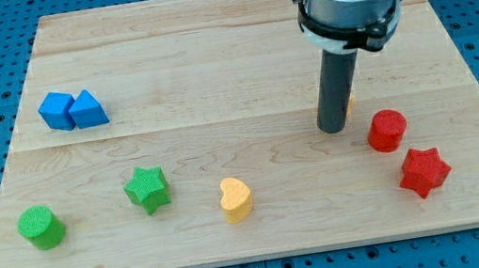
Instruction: Push the hexagon above the red circle
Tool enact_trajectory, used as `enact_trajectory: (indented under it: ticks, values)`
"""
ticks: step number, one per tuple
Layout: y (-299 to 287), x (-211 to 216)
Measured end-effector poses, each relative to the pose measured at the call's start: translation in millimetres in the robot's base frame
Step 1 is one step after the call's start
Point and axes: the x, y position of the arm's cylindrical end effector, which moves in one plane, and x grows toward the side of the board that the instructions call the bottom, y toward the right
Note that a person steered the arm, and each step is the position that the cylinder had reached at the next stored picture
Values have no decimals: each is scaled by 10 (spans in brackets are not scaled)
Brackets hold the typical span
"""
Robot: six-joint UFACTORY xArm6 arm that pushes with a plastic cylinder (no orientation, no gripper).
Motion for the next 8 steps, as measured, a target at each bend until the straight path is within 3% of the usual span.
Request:
enact_trajectory:
  ticks: [2,3,5,8]
  values:
    - [-475,104]
    - [-622,-95]
    - [-101,-391]
    - [-17,-147]
